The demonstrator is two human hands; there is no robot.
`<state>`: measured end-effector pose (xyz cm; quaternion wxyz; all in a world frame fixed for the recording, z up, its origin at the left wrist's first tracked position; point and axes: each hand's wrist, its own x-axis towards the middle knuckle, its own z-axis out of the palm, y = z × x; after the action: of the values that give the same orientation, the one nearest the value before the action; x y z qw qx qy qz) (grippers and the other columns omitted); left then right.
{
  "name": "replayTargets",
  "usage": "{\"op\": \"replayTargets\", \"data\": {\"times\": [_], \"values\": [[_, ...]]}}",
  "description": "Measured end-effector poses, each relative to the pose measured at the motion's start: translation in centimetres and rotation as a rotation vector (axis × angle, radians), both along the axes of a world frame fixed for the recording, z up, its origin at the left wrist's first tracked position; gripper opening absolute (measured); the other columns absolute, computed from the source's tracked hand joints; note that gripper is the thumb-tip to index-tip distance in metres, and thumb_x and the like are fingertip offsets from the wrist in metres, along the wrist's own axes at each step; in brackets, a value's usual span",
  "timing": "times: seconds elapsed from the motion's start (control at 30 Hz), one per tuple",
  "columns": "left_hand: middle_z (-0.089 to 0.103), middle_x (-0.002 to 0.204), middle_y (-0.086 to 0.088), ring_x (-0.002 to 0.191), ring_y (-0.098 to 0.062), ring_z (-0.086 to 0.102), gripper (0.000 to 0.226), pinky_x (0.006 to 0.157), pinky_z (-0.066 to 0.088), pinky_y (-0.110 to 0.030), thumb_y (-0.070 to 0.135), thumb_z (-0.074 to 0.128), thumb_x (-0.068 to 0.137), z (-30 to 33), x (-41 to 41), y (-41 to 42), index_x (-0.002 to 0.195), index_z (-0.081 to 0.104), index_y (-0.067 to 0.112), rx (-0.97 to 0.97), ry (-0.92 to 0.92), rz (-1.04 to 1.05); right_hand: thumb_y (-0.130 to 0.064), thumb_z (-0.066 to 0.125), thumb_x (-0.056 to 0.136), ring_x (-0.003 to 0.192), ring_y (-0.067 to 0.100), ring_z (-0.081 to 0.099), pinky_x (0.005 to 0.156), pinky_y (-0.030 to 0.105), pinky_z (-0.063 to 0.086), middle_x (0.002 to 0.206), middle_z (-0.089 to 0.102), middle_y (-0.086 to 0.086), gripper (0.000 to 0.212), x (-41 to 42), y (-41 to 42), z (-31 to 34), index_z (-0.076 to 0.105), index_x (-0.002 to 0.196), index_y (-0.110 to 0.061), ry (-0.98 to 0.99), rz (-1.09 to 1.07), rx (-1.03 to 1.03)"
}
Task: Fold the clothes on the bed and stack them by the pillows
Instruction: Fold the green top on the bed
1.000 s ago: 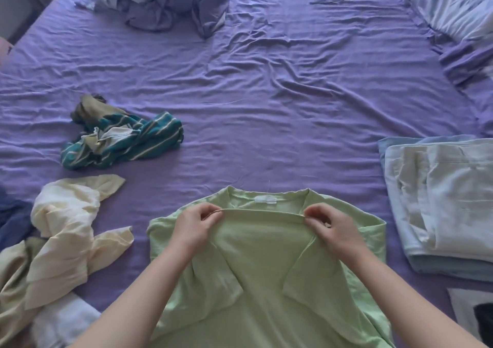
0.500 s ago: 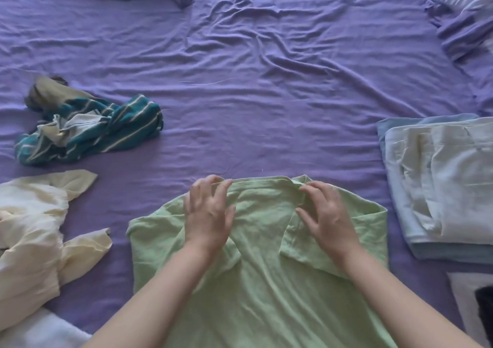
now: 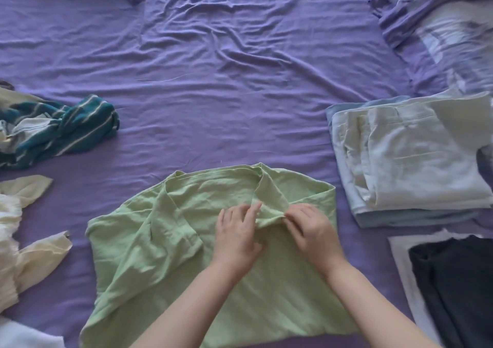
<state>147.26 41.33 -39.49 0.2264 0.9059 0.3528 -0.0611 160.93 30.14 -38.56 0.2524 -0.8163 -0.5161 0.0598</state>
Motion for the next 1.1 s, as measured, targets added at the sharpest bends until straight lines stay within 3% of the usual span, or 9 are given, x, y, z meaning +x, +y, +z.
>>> {"op": "replayTargets", "data": {"times": [0.13, 0.27, 0.43, 0.6, 0.7, 0.77, 0.87, 0.97, 1.1], "values": [[0.033, 0.144, 0.002, 0.132, -0.018, 0.030, 0.074, 0.113, 0.017, -0.030, 0.036, 0.062, 0.086, 2.4, 4.0, 0.8, 0.148, 0.022, 0.028, 0.005, -0.195, 0.049, -0.026, 0.051, 0.085, 0.074, 0.026, 0.060, 0.069, 0.034, 0.033, 0.076, 0.065, 0.001, 0.019, 3.9, -0.7, 2.0, 0.067, 0.083, -0.016, -0.191, -0.354, 0.038], [0.036, 0.144, 0.000, 0.134, -0.019, 0.030, 0.064, 0.112, 0.017, -0.031, 0.028, 0.058, 0.088, 3.9, 4.9, 1.2, 0.146, 0.031, 0.024, 0.031, -0.217, 0.068, -0.018, 0.063, 0.079, 0.078, 0.031, 0.060, 0.066, 0.036, 0.037, 0.077, 0.065, 0.008, 0.007, 6.4, -0.5, 3.1, 0.067, 0.084, -0.013, -0.275, -0.550, -0.032], [0.039, 0.144, -0.006, 0.137, -0.024, 0.031, 0.050, 0.114, 0.020, -0.039, 0.022, 0.056, 0.089, 2.9, -0.6, 0.6, 0.138, 0.046, 0.020, 0.053, -0.017, -0.044, -0.004, 0.076, 0.066, 0.075, 0.029, 0.061, 0.066, 0.037, 0.041, 0.079, 0.063, 0.004, 0.020, 3.5, 0.2, 2.3, 0.064, 0.080, -0.012, -0.225, -0.180, -0.084], [0.069, 0.107, -0.014, 0.103, -0.033, 0.066, 0.053, 0.080, 0.053, -0.056, 0.010, 0.090, 0.045, 0.9, -6.0, 0.3, 0.096, 0.075, 0.013, 0.168, 0.048, -0.156, -0.013, 0.078, 0.070, 0.088, 0.034, 0.065, 0.069, 0.041, 0.051, 0.095, 0.067, 0.008, 0.026, 0.5, -0.4, -0.5, 0.070, 0.095, -0.014, -0.093, -0.070, -0.320], [0.067, 0.119, -0.008, 0.109, -0.032, 0.063, 0.033, 0.083, 0.050, -0.057, 0.032, 0.062, 0.077, 0.4, -7.7, 0.3, 0.106, 0.073, 0.022, 0.235, 0.104, -0.239, -0.041, 0.043, 0.095, 0.140, 0.034, 0.025, 0.110, 0.056, 0.017, 0.150, 0.033, 0.009, 0.048, 1.8, -0.3, -1.8, 0.039, 0.141, -0.028, -0.192, -0.055, -0.619], [0.065, 0.123, -0.004, 0.114, -0.031, 0.061, 0.046, 0.087, 0.048, -0.058, 0.040, 0.039, 0.081, 0.4, -8.2, 0.8, 0.112, 0.071, 0.027, 0.203, 0.202, -0.281, -0.050, 0.022, 0.097, 0.145, 0.031, -0.005, 0.111, 0.057, -0.009, 0.159, 0.007, 0.004, 0.055, 3.9, 0.3, -1.9, 0.013, 0.149, -0.034, -0.268, -0.106, -0.720], [0.039, 0.149, -0.003, 0.138, -0.036, 0.032, 0.048, 0.106, 0.024, -0.062, 0.046, 0.042, 0.091, 0.7, -8.8, 2.0, 0.137, 0.046, 0.037, 0.211, 0.336, -0.263, -0.050, 0.020, 0.097, 0.142, 0.031, -0.020, 0.107, 0.058, -0.017, 0.158, -0.009, 0.006, 0.060, 5.2, 1.7, -0.7, -0.003, 0.149, -0.032, -0.407, -0.072, -0.736], [-0.012, 0.159, -0.003, 0.144, -0.033, -0.017, 0.057, 0.112, -0.011, -0.056, 0.029, 0.029, 0.100, 0.1, -10.5, 3.5, 0.151, 0.002, 0.034, 0.205, 0.399, -0.208, -0.048, 0.029, 0.097, 0.144, 0.031, -0.012, 0.112, 0.053, -0.010, 0.159, 0.000, 0.006, 0.061, 2.0, 3.3, 0.4, 0.006, 0.150, -0.029, -0.342, 0.071, -0.646], [0.004, 0.159, -0.014, 0.146, -0.032, 0.002, 0.058, 0.116, 0.015, -0.045, 0.019, 0.044, 0.095, 1.5, -12.5, 5.0, 0.149, 0.023, 0.025, 0.185, 0.324, -0.149, -0.054, 0.048, 0.088, 0.142, 0.033, 0.019, 0.112, 0.055, 0.016, 0.154, 0.026, 0.005, 0.063, -6.7, 4.9, 0.3, 0.032, 0.144, -0.032, -0.251, 0.416, -0.638]]}}
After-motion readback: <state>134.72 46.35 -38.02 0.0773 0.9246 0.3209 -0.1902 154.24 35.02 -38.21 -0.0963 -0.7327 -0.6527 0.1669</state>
